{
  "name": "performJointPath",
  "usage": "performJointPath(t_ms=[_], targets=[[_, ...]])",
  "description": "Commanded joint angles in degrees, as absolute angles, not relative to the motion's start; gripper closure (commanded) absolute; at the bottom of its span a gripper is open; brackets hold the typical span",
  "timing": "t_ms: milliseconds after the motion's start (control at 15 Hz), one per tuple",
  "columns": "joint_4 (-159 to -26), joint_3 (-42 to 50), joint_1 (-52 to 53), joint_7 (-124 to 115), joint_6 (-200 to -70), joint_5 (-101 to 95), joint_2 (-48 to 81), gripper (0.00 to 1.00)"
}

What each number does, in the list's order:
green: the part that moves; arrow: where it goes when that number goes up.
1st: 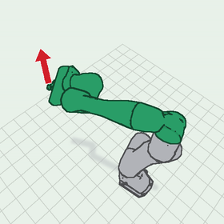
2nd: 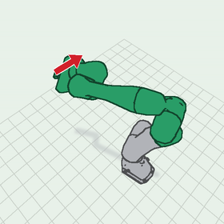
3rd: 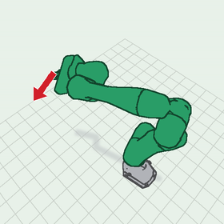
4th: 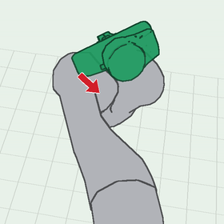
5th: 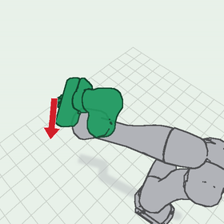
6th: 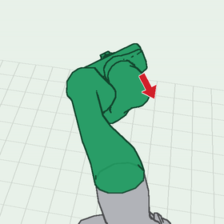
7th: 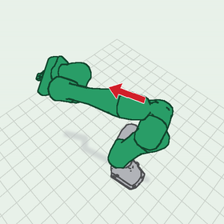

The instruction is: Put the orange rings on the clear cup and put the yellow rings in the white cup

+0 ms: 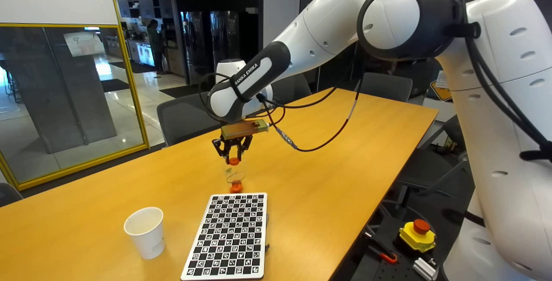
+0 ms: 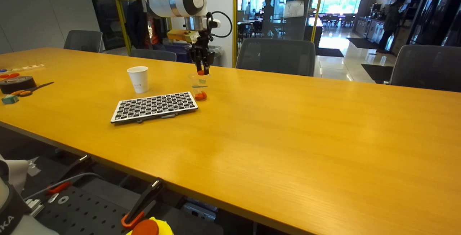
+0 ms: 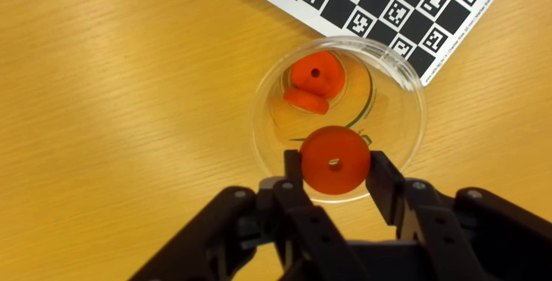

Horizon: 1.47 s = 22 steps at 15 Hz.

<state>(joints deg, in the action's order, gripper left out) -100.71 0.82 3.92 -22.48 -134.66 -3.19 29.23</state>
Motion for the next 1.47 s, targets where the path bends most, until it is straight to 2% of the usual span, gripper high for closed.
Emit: performJointPath(t_ms=[0,200,267,600,1400], targets=[[-95.8,1.4,4.1,-20.9,-131.6,-1.6,31.8,0.24],[-96.1,1.5,4.5,-21.3,-131.4,-1.9,31.6,0.03],[-96.7,1.6,4.6,-21.6,-131.4,-2.0,31.1,0.00],[-103.0,0.2,4.8,-18.5,-131.8,-1.9,26.0,0.00],[-140.3,-5.4,5.4,-3.6,-133.7,-1.8,-4.5,0.00]])
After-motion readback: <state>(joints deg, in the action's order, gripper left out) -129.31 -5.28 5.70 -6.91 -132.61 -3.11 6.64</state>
